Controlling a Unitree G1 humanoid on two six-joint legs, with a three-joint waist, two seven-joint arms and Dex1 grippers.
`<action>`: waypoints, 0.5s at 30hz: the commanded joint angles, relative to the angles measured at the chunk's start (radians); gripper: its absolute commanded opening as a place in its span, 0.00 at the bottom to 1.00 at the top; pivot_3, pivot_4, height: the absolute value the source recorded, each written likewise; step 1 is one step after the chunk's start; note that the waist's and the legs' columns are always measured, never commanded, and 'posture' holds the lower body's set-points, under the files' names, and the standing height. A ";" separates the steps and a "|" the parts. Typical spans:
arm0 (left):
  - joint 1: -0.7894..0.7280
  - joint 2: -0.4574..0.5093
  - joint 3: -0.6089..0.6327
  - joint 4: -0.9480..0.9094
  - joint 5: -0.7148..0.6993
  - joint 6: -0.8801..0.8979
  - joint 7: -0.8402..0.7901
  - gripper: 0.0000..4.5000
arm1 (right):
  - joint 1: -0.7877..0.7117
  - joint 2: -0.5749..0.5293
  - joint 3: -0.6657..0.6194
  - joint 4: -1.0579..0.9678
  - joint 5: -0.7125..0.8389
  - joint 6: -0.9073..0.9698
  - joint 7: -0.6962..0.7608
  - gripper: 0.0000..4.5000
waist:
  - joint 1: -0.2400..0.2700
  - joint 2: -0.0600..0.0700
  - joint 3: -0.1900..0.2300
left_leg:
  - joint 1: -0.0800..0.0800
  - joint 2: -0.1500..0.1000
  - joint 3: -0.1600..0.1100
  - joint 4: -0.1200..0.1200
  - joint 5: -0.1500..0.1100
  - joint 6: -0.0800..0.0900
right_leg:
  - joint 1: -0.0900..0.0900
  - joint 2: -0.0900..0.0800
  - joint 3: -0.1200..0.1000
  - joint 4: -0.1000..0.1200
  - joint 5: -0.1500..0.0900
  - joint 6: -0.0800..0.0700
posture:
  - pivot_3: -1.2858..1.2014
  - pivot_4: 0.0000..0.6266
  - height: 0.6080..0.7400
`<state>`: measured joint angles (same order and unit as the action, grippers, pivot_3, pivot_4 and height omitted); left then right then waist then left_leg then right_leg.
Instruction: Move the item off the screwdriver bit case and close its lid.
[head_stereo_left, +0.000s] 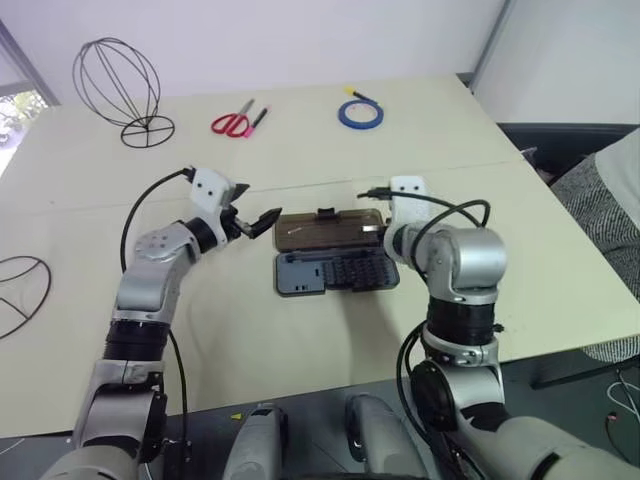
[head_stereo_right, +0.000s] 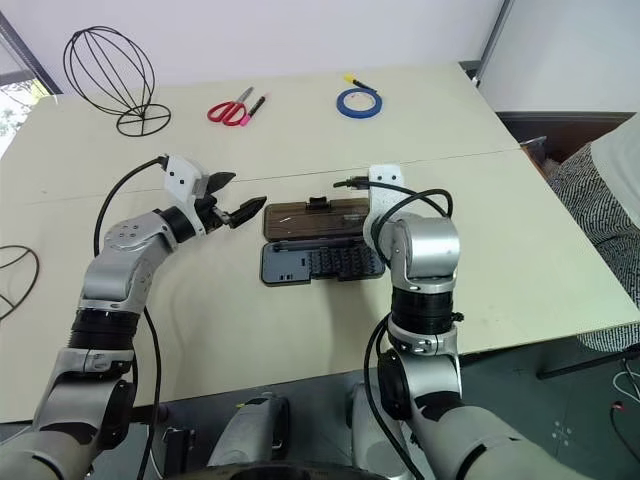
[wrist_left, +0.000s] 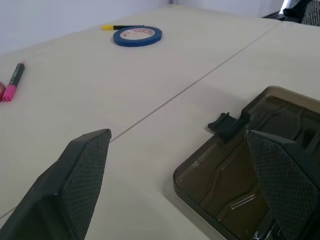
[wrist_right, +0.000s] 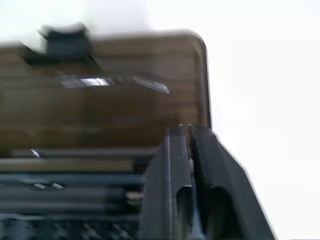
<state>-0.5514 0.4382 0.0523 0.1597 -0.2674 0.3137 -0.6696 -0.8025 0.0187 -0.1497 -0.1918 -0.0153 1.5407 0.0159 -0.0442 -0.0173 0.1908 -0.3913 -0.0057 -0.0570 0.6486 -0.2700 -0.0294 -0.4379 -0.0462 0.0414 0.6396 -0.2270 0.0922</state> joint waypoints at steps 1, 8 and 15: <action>-0.002 -0.002 0.008 -0.028 0.001 -0.026 0.006 1.00 | -0.052 -0.011 0.003 -0.041 0.023 -0.018 0.013 0.43 | 0.000 0.000 0.000 | 0.000 0.000 0.000 0.000 0.000 0.000 | 0.000 0.000 0.000 0.000 0.000 0.000 | 0.52 0.24 1.00; -0.008 -0.010 0.006 -0.016 0.007 -0.036 0.007 1.00 | -0.048 -0.035 0.044 0.057 0.035 -0.138 0.034 1.00 | 0.000 0.000 0.000 | 0.000 0.000 0.000 0.000 0.000 0.000 | 0.000 0.000 0.000 0.000 0.000 0.000 | 0.52 0.24 1.00; -0.006 -0.009 0.003 -0.011 0.019 -0.042 0.005 1.00 | -0.022 -0.075 0.039 0.270 0.041 -0.364 0.049 1.00 | 0.000 0.000 0.000 | 0.000 0.000 0.000 0.000 0.000 0.000 | 0.000 0.000 0.000 0.000 0.000 0.000 | 0.52 0.24 1.00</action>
<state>-0.5515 0.4268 0.0513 0.1607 -0.2491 0.2925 -0.6679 -0.8215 -0.0521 -0.1003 0.0615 0.0171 1.2284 0.0670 -0.0443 -0.0173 0.1908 -0.3914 -0.0057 -0.0565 0.6484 -0.2699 -0.0294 -0.4379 -0.0462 0.0415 0.6393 -0.2270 0.0922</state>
